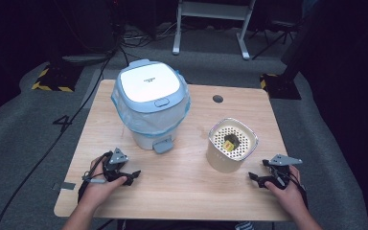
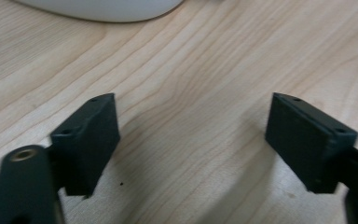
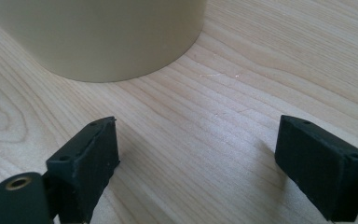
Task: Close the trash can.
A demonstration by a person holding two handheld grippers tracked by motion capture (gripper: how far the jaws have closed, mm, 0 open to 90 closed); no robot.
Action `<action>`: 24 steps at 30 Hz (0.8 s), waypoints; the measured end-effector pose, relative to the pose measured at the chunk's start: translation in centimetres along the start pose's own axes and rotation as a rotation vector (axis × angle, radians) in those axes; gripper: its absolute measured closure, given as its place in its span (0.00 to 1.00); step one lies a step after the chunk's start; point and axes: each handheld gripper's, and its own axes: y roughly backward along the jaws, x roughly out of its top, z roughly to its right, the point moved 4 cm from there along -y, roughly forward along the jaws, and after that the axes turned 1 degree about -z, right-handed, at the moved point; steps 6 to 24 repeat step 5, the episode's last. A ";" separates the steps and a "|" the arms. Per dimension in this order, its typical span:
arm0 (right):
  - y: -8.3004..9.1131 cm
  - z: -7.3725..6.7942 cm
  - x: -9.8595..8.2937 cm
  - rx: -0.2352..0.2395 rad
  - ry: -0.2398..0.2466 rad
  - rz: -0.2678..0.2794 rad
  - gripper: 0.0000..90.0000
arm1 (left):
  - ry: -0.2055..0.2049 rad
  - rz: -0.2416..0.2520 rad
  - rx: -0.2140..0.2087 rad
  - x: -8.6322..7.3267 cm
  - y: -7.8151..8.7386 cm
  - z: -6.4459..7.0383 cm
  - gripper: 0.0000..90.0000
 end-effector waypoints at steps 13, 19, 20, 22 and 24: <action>0.0 0.0 0.0 0.000 0.002 0.002 0.16 | 0.020 -0.006 0.025 -0.1 0.1 0.2 0.16; 0.0 0.0 0.0 0.000 0.002 0.002 0.16 | 0.020 -0.006 0.025 -0.1 0.1 0.2 0.16; 0.0 0.0 0.0 0.000 0.002 0.002 0.16 | 0.020 -0.006 0.025 -0.1 0.1 0.2 0.16; 0.0 0.0 0.0 0.000 0.002 0.002 0.16 | 0.020 -0.006 0.025 -0.1 0.1 0.2 0.16; 0.0 0.0 0.0 0.000 0.002 0.002 0.16 | 0.020 -0.006 0.025 -0.1 0.1 0.2 0.16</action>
